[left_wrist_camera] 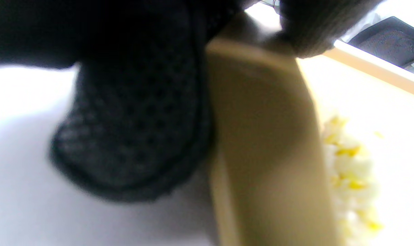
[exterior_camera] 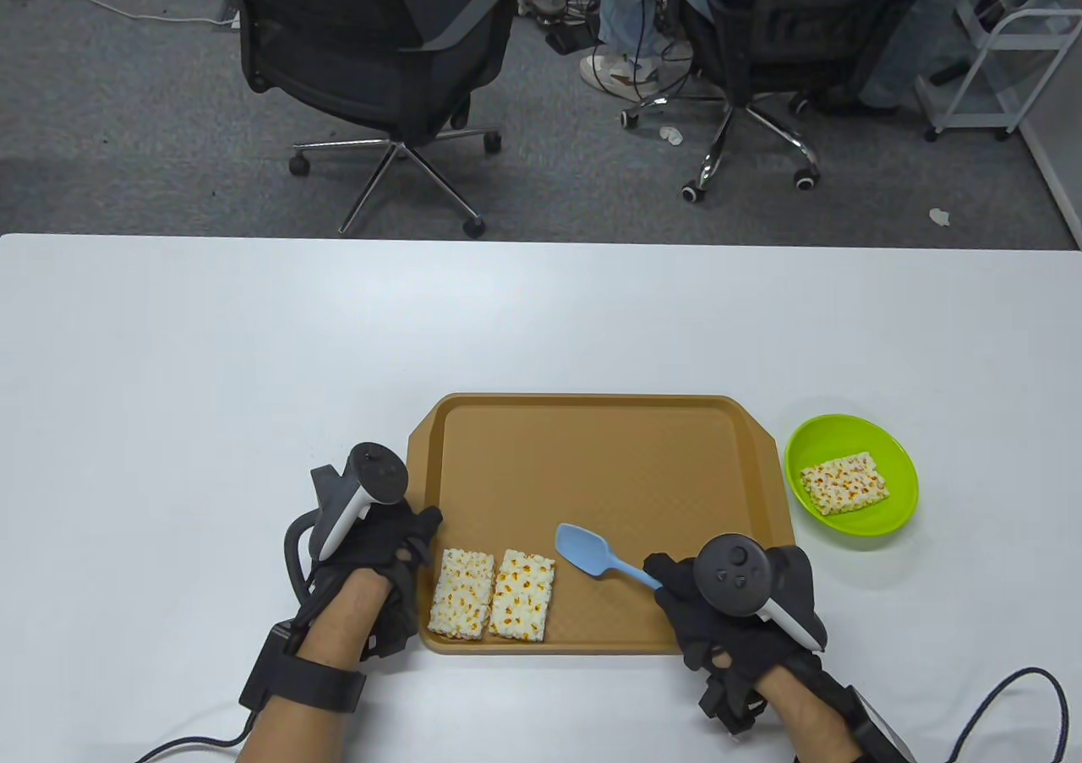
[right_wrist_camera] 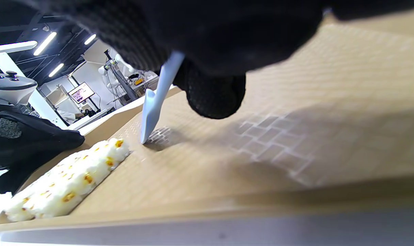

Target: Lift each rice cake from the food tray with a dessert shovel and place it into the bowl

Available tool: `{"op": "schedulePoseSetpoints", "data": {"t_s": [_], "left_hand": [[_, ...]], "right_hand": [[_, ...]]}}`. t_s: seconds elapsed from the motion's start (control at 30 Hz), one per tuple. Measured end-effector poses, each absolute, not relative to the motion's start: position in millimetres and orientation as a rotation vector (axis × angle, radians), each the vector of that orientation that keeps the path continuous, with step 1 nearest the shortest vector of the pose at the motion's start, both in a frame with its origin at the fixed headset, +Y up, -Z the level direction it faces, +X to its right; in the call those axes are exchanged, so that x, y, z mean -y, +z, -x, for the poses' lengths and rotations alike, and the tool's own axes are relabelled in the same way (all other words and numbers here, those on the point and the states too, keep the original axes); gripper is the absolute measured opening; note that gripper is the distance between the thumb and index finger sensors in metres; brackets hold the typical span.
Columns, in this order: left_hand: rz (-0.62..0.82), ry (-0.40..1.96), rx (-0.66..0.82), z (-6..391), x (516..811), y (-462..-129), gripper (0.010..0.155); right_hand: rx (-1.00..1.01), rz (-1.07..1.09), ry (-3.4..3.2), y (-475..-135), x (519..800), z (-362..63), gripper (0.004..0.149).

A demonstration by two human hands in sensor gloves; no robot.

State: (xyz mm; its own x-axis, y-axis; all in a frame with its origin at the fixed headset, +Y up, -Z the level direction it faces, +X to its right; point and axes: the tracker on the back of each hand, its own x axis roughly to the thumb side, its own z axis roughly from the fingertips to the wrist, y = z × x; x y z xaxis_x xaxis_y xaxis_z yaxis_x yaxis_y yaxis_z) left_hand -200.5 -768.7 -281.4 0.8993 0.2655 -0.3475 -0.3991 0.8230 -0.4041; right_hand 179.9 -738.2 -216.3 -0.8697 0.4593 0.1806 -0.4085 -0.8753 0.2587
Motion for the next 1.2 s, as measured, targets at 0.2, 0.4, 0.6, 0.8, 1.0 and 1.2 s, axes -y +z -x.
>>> {"op": "schedulePoseSetpoints", "data": {"t_s": [0.2, 0.4, 0.6, 0.8, 1.0, 1.2], "left_hand": [[0.491, 0.36, -0.283, 200.5, 768.7, -281.6, 0.075], [0.49, 0.361, -0.283, 200.6, 768.7, -281.6, 0.075], [0.491, 0.362, -0.283, 200.7, 768.8, -281.6, 0.075], [0.49, 0.36, -0.281, 200.9, 768.7, -281.7, 0.075], [0.489, 0.354, -0.281, 200.5, 768.5, -281.9, 0.075], [0.488, 0.355, -0.281, 199.9, 768.6, -281.8, 0.075]], "right_hand": [[-0.454, -0.362, 2.541, -223.5, 742.0, -187.1, 0.052], [-0.674, -0.313, 2.358, -232.8, 756.1, -199.2, 0.052], [-0.821, -0.304, 2.227, -229.6, 772.0, -184.3, 0.052], [-0.805, -0.277, 2.217, -223.2, 774.7, -169.3, 0.052], [-0.76, -0.275, 2.232, -217.3, 774.8, -155.8, 0.052], [-0.795, -0.274, 2.154, -219.8, 778.1, -159.7, 0.053]]}}
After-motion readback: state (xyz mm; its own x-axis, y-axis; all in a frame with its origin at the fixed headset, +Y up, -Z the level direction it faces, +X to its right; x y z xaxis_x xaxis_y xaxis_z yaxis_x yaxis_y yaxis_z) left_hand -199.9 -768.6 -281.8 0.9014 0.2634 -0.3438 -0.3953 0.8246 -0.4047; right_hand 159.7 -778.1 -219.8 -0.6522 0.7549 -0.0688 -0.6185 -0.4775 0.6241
